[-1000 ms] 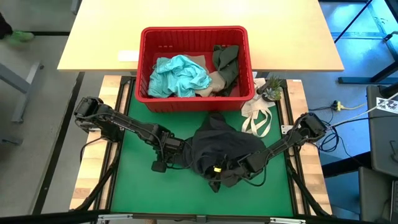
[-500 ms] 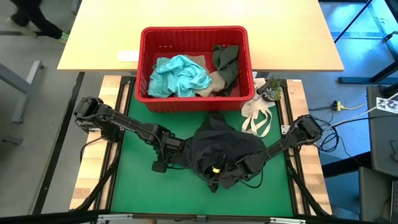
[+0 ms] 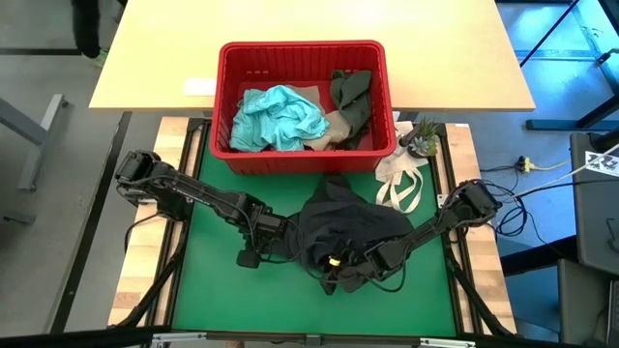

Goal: Fold Laundry from Bin
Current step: Fold the black shorts from the red laundry bin

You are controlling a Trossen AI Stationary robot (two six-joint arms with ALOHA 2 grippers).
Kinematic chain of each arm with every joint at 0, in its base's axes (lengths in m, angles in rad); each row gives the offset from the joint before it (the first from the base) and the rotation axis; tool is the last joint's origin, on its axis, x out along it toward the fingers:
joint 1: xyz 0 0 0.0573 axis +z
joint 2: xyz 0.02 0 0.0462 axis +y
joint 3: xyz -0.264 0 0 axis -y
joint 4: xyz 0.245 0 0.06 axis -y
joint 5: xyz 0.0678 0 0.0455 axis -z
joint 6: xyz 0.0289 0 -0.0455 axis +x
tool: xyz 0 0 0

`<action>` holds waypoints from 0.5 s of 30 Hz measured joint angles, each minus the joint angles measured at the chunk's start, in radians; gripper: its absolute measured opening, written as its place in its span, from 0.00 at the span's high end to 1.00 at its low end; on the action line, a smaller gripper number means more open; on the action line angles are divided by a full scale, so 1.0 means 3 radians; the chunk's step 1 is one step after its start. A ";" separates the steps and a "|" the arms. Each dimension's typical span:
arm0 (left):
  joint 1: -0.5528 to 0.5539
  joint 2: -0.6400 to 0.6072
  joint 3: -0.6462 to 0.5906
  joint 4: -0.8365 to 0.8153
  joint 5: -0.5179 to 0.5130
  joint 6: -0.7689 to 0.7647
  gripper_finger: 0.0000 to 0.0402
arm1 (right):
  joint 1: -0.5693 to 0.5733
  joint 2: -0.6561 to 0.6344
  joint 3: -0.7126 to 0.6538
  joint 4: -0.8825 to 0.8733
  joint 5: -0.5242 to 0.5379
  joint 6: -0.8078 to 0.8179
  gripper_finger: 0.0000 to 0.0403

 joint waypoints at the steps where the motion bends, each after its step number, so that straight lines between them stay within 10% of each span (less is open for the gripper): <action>1: 0.0000 0.0000 0.0000 -0.0001 -0.0023 0.0000 0.98 | 0.0000 0.0000 0.0000 0.0002 -0.0009 0.0000 0.73; 6: 0.0001 -0.0040 -0.0001 -0.0072 -0.0340 -0.0002 0.99 | 0.0003 -0.0028 0.0000 -0.0023 -0.0071 -0.0036 0.97; 15: -0.0044 -0.0335 -0.0001 -0.0422 -0.0388 -0.0344 1.00 | 0.0117 -0.0480 0.0000 -0.0488 -0.0456 -0.0064 0.98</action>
